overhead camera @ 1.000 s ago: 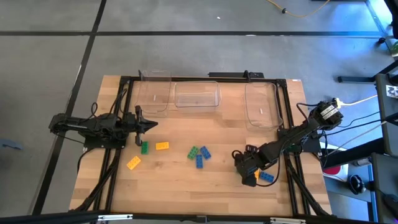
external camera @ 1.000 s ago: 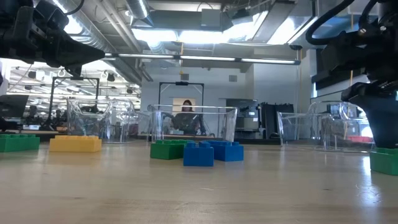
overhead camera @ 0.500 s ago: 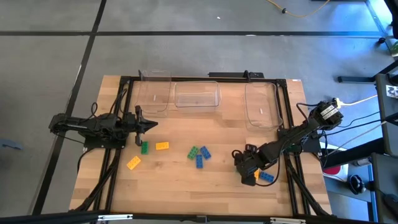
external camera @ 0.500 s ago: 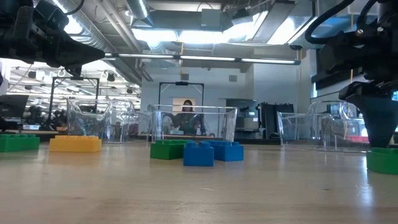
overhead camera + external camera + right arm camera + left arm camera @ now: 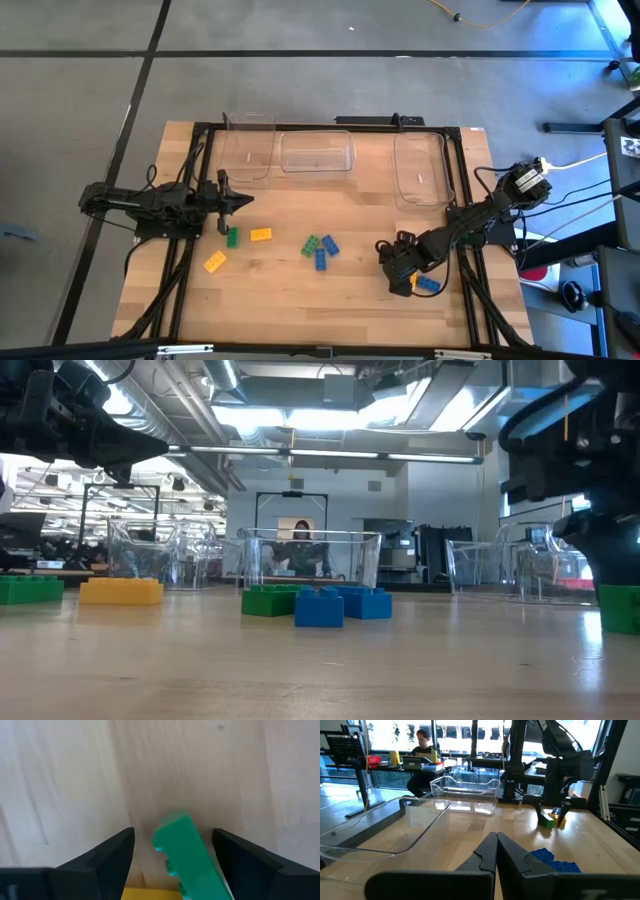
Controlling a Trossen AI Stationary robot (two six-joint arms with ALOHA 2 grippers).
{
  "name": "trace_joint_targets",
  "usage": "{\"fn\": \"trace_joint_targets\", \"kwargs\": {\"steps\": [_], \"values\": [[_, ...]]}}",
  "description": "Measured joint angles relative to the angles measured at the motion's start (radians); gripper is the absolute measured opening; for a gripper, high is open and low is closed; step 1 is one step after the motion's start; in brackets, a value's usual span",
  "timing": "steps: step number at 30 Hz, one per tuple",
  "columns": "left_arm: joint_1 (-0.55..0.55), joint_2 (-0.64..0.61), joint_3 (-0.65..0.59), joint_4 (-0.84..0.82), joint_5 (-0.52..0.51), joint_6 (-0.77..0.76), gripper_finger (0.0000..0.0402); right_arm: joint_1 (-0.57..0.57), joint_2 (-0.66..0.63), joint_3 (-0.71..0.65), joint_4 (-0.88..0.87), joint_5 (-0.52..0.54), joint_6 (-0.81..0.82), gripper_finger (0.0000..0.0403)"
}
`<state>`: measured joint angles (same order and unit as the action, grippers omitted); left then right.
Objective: Sort & place blocks by color
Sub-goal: Put the right green game piece into the right transparent bin
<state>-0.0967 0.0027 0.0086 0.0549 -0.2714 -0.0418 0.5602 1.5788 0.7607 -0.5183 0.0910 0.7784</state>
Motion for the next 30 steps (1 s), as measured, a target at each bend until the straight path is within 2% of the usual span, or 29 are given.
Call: {"fn": "trace_joint_targets", "kwargs": {"steps": [6,15,23,30], "values": [[0.0,0.0,0.0,0.0,0.0,0.0,0.0,0.0,0.0,0.0,-0.002,0.008,-0.008,0.0274],[0.0,0.0,0.0,0.0,0.0,0.0,0.0,-0.001,0.0,0.0,-0.012,-0.02,-0.132,0.0274],[0.0,0.0,0.0,0.0,0.0,0.0,0.0,-0.001,0.0,0.002,-0.025,-0.036,-0.136,0.0274],[0.0,0.0,0.0,0.001,0.0,0.0,0.0,-0.001,0.0,0.002,-0.03,-0.037,-0.136,0.0253]]}}
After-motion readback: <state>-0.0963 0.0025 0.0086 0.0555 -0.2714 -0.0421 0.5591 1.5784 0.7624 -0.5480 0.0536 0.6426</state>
